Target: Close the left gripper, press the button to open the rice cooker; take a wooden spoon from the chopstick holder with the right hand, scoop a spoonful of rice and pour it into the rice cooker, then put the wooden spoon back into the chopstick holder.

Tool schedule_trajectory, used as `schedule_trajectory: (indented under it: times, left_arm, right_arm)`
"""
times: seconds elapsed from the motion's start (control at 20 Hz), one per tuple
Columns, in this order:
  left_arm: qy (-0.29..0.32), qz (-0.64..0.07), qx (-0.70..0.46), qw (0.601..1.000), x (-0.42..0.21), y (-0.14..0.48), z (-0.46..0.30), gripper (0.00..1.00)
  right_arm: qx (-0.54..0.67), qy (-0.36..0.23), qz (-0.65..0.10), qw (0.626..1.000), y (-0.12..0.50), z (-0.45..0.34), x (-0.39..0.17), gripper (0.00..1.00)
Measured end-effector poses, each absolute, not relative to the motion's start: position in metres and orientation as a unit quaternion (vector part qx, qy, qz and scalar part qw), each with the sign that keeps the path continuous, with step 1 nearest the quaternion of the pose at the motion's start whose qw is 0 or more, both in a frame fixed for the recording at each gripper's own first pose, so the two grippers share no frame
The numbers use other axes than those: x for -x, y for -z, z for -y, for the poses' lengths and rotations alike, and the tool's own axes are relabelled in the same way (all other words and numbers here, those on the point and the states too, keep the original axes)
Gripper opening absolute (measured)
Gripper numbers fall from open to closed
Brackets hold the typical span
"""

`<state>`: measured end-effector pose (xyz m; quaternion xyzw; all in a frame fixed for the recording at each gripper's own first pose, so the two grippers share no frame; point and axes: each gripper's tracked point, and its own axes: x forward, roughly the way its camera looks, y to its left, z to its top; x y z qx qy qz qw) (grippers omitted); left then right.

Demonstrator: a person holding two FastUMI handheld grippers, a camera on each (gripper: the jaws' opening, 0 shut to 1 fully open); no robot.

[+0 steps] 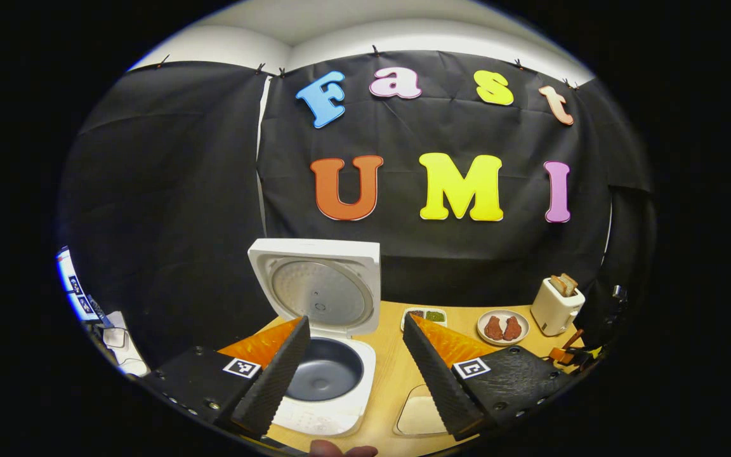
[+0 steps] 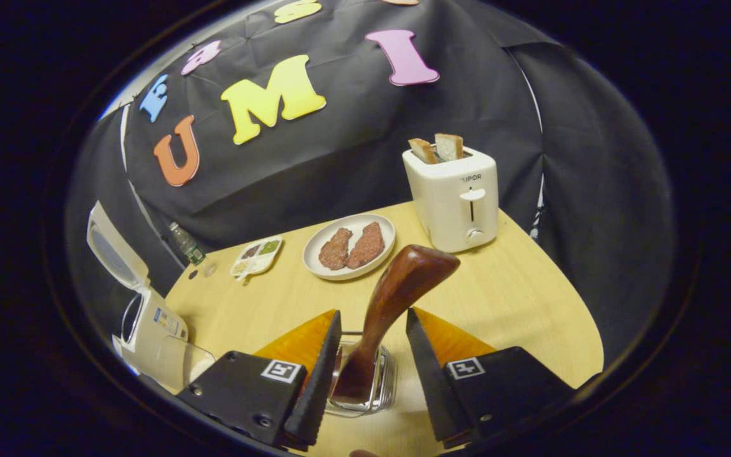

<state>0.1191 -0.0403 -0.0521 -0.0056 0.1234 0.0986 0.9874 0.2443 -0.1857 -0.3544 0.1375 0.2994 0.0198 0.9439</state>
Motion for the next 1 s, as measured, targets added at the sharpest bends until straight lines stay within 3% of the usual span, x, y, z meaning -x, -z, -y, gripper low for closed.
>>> schedule_trajectory:
  times: [0.1, 0.15, 0.2, 0.35, 0.4, 0.75, 1.0]
  left_arm:
    - [-0.104, -0.125, 0.000, 0.987, -0.115, 0.054, 0.037, 0.95]
    - [-0.106, -0.125, 0.002, 0.987, -0.113, 0.054, 0.036, 0.95]
    - [-0.108, -0.124, 0.004, 0.986, -0.111, 0.052, 0.035, 0.96]
    - [-0.111, -0.121, 0.007, 0.986, -0.106, 0.053, 0.029, 1.00]
    - [-0.111, -0.120, 0.008, 0.987, -0.104, 0.051, 0.027, 0.96]
    - [-0.093, -0.115, 0.022, 0.989, -0.094, 0.055, 0.004, 0.96]
    - [-0.060, -0.103, 0.010, 0.993, -0.084, 0.061, -0.011, 0.96]
  right_arm:
    - [-0.138, -0.025, -0.298, 0.944, 0.353, 0.183, -0.247, 0.60]
    - [-0.138, -0.027, -0.298, 0.944, 0.351, 0.182, -0.247, 0.43]
    - [-0.138, -0.027, -0.298, 0.944, 0.351, 0.180, -0.247, 0.47]
    - [-0.139, -0.024, -0.297, 0.944, 0.346, 0.178, -0.241, 0.30]
    - [-0.142, -0.025, -0.298, 0.944, 0.342, 0.176, -0.237, 0.27]
    - [-0.135, -0.006, -0.287, 0.948, 0.307, 0.161, -0.218, 0.20]
    - [-0.126, 0.026, -0.251, 0.959, 0.240, 0.150, -0.202, 0.16]
